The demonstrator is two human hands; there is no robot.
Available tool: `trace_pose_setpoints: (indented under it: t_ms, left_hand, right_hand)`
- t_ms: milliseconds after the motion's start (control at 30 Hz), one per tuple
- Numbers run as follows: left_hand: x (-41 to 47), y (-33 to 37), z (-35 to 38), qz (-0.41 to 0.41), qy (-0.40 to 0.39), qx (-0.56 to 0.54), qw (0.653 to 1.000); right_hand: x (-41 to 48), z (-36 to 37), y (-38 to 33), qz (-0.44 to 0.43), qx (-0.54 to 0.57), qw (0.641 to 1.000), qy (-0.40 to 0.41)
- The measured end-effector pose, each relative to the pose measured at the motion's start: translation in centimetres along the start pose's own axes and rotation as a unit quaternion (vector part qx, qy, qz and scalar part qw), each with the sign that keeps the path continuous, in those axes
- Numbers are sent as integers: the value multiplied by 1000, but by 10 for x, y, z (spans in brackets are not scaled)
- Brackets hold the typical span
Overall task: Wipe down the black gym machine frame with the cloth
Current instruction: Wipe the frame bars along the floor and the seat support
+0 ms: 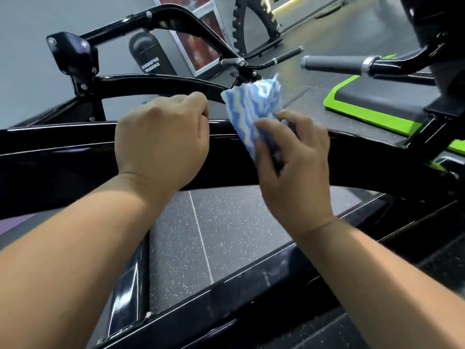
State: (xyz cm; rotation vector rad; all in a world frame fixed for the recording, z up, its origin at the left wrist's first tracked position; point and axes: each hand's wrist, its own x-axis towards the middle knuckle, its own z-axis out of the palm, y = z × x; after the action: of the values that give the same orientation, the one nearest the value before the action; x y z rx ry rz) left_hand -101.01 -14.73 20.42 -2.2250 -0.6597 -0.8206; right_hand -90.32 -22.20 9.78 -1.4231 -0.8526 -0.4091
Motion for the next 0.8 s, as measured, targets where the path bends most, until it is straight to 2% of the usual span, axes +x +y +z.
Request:
trace_pose_setpoints:
  t_ms: [167,333,400,533,633,733,800]
  left_hand:
    - [-3,-2,0,11,7,-2,1000]
    - [6,8,-3,-9,-45,-21,999]
    - [17,25,5,20,-83,-51,995]
    - [34,58,36,125,-154,-38,979]
    - [38,64,48,129,-185,-56,973]
    - [36,73,48,175,-207,-11,963]
    - [35,81,45,170,-216,-18,961]
  right_hand:
    - [-35,12,17,-62,16,998,-10]
    - [-38,-3,69,117,7,993,-24]
    - [-39,6,58,117,9,993,-19]
    - [-48,16,42,60,34,997,-31]
    - [-51,5,73,146,35,989,-18]
    - [-37,2,90,293,71,953,31]
    - [-25,2,86,337,37,940,41]
